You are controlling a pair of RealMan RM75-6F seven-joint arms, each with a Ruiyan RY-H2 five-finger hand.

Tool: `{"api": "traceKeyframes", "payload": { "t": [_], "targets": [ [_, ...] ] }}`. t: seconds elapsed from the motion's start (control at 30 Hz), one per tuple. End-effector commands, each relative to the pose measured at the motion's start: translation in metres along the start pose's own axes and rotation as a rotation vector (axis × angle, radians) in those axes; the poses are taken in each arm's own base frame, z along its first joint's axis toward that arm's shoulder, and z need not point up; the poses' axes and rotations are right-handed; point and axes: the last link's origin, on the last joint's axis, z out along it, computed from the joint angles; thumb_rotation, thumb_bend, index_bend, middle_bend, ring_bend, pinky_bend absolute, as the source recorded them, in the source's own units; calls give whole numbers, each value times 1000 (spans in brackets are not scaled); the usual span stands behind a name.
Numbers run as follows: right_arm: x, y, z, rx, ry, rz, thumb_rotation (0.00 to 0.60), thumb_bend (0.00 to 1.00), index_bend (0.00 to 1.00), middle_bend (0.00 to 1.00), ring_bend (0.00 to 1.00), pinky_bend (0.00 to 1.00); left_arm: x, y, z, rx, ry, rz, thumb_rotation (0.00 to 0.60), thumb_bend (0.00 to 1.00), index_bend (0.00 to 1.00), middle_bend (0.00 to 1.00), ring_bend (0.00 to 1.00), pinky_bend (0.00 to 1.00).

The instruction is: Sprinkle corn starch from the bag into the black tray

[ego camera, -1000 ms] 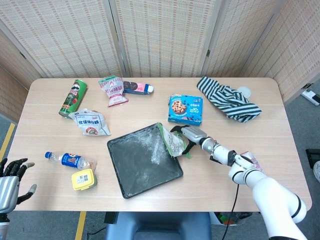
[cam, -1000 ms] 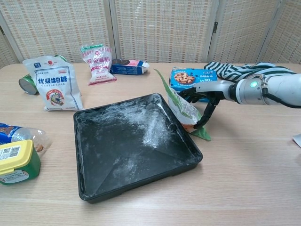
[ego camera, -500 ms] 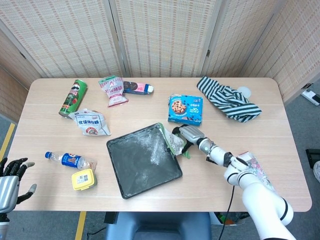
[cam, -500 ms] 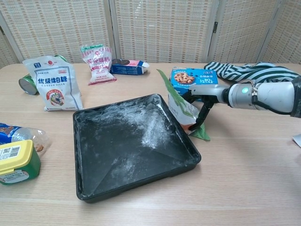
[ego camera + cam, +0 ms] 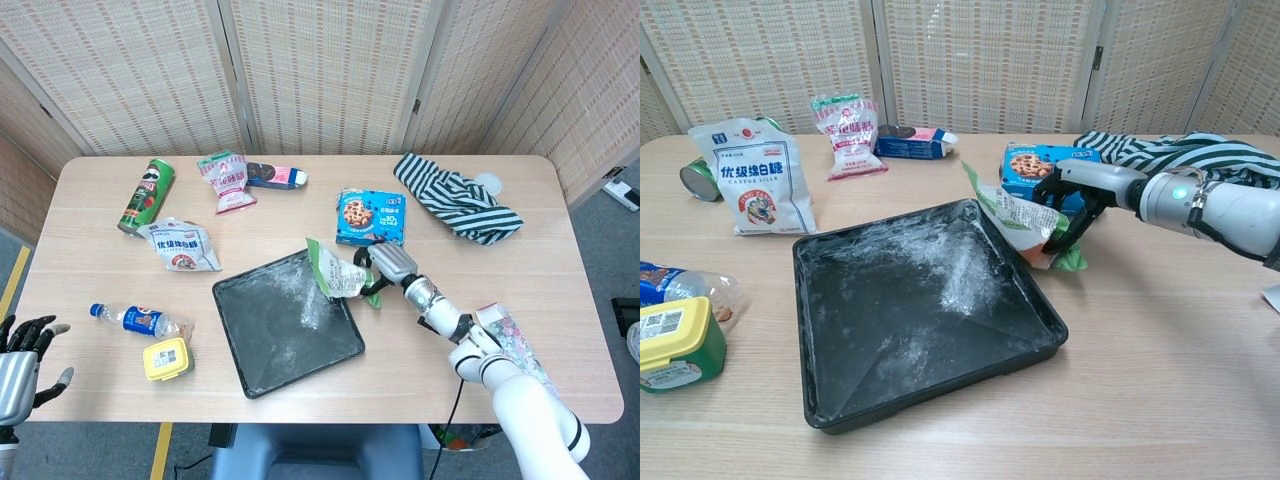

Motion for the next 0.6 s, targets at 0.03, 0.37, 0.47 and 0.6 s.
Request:
{"api": "traceKeyframes", "payload": {
  "t": [0.03, 0.37, 0.47, 0.6],
  "targets": [
    [10, -2, -5, 14, 81, 4, 600, 246, 870, 474, 478, 220, 0, 0, 0, -2, 3, -2, 600, 330, 301, 215, 188, 69],
    [6, -18, -11, 66, 142, -6, 600, 366, 943, 537, 557, 309, -4, -2, -1, -3, 2, -11, 600, 330, 301, 215, 188, 69],
    [3, -24, -14, 102, 163, -35, 600, 384, 952, 552, 586, 339, -3, -3, -1, -3, 5, -12, 600, 329, 302, 215, 188, 70],
    [-3, -26, -17, 120, 156, -42, 600, 399, 955, 555, 601, 353, -2, -3, -1, -5, 8, -11, 600, 329, 301, 215, 188, 69]
  ]
}}
